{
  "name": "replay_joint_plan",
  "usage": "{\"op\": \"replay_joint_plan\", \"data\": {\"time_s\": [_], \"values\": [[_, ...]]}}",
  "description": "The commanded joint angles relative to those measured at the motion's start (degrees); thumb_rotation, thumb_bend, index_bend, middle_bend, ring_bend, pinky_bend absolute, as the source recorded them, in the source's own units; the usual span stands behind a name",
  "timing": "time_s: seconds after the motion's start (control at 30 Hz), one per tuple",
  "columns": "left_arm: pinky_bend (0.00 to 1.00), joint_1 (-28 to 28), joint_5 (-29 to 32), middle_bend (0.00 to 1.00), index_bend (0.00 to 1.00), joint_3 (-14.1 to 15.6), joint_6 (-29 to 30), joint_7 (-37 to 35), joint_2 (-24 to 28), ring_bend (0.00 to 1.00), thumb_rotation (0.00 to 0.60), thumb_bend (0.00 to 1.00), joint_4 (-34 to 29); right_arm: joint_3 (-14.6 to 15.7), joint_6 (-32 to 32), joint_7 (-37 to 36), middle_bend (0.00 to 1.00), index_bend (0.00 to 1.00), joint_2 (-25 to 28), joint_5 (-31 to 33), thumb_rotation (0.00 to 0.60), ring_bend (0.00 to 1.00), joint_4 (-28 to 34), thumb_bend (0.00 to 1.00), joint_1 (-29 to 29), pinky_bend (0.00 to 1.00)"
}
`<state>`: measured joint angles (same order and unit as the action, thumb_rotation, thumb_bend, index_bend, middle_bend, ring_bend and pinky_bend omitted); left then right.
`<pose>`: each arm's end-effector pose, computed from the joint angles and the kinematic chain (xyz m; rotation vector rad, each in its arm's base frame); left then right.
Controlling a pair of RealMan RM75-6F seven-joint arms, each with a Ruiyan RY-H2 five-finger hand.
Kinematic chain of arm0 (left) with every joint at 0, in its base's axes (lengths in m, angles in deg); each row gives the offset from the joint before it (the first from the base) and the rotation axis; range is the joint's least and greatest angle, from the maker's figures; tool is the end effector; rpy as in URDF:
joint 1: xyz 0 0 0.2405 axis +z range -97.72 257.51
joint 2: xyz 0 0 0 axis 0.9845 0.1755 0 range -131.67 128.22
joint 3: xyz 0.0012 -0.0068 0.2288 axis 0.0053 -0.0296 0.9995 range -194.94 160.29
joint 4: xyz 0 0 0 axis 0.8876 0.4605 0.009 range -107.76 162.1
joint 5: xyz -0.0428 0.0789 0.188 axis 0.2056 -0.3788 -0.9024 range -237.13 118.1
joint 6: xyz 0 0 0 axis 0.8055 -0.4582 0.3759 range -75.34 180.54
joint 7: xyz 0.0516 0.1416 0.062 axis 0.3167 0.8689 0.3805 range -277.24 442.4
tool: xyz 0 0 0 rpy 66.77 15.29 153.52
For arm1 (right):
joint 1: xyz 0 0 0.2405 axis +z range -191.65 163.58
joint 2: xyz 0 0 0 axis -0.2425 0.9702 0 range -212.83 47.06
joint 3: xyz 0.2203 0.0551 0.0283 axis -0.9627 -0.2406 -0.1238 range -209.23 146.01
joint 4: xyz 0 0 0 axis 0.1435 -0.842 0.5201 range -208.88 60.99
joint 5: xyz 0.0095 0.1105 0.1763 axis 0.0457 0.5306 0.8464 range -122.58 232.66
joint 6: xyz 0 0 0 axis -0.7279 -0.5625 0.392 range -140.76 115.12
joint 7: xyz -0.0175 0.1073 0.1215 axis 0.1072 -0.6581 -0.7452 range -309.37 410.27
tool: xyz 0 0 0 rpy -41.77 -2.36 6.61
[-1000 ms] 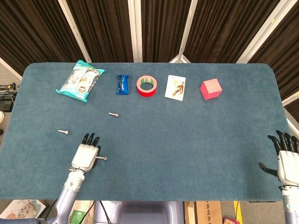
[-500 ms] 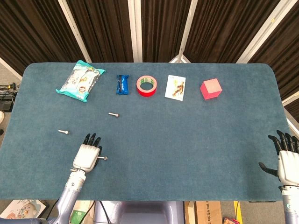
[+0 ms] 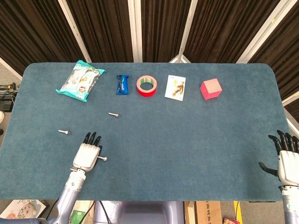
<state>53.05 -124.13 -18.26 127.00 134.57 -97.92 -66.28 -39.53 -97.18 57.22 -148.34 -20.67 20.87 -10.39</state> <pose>-0.1589 0.2440 -0.0417 -1.8067 -0.7182 -0.6108 -0.2991 -0.2064 0.1596 1.2041 -0.9128 0.8116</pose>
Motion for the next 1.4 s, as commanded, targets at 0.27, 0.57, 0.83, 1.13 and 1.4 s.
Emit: {"op": "replay_joint_plan", "data": {"time_s": [0.27, 0.57, 0.83, 1.13, 1.4], "values": [[0.00, -2.80, -11.55, 0.13, 0.58, 3.80, 2.86, 13.69, 2.63, 0.00, 0.600, 0.49, 1.45, 0.19, 0.36, 0.00, 0.10, 0.22, -0.09, -0.10, 0.600, 0.05, 0.13, 0.13, 0.10, 0.00], [0.00, -4.41, -17.09, 0.12, 0.58, 6.88, 1.21, 26.49, 4.64, 0.00, 0.600, 0.49, 1.02, 0.33, 0.70, 0.04, 0.10, 0.22, -0.20, -0.12, 0.600, 0.05, 0.16, 0.13, 0.21, 0.00], [0.00, -3.45, -15.02, 0.11, 0.56, 6.50, -0.11, 26.70, 4.71, 0.00, 0.600, 0.49, -1.21, 0.14, 0.37, -0.16, 0.10, 0.22, -0.02, 0.01, 0.600, 0.05, 0.39, 0.13, 0.07, 0.00], [0.00, -2.31, -11.29, 0.11, 0.56, 6.12, -1.91, 24.25, 5.34, 0.00, 0.600, 0.49, -4.78, 0.07, 0.34, -0.22, 0.10, 0.22, 0.03, 0.20, 0.600, 0.05, 0.40, 0.13, 0.01, 0.00], [0.00, -2.40, -9.85, 0.10, 0.55, 5.80, -2.69, 25.45, 5.44, 0.00, 0.600, 0.48, -6.42, 0.10, 0.47, -0.04, 0.10, 0.22, -0.04, 0.27, 0.600, 0.05, 0.47, 0.13, 0.06, 0.00]]}}
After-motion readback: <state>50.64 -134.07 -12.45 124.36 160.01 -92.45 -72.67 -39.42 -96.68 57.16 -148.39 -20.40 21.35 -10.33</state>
